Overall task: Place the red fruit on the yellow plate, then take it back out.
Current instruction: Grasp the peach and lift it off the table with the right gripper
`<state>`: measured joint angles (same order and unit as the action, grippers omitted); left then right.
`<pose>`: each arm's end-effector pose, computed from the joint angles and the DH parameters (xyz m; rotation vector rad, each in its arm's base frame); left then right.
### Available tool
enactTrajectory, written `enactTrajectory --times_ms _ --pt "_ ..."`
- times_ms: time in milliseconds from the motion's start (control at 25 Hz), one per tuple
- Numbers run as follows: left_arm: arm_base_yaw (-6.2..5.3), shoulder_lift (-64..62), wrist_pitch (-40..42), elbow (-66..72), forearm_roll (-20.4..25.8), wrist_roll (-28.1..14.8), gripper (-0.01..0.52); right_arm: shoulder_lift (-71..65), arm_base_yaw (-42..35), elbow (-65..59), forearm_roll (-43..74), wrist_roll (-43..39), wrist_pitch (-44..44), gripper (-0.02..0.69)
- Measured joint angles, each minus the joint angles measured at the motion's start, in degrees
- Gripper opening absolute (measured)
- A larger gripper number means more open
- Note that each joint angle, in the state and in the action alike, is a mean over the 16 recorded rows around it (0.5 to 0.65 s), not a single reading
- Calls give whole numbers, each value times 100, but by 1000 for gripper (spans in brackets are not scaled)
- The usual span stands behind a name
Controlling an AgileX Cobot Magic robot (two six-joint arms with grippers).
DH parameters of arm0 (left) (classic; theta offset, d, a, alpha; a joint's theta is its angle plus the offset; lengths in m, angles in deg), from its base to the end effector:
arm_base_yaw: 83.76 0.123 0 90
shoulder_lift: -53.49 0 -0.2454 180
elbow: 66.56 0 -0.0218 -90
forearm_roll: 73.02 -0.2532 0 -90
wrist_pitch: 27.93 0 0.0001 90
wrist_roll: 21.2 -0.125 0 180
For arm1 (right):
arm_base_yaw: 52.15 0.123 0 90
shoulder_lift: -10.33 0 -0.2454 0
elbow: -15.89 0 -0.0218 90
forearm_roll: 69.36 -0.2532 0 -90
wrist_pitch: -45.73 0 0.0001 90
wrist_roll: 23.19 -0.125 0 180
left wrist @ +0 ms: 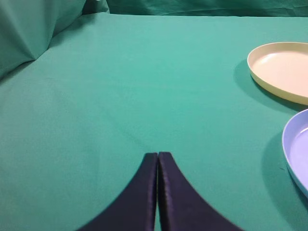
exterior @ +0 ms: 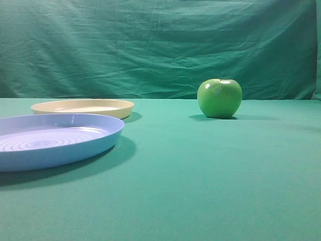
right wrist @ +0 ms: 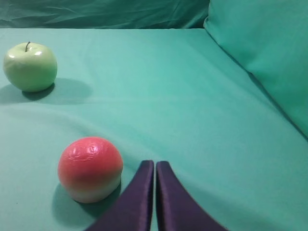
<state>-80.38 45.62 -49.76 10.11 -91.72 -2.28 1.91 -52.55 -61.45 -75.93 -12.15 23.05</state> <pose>0.1255 0.0224 0.1695 -0.1615 1.8311 0.1331 0.1267 0.0046 0.1601 -0.1055 1.8871 -0.0223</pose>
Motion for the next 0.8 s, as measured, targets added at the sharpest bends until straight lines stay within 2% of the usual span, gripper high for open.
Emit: enactTrajectory --times_ms 800 --pt "0 0 0 0 0 0 0 0 0 0 0 0 0 0"
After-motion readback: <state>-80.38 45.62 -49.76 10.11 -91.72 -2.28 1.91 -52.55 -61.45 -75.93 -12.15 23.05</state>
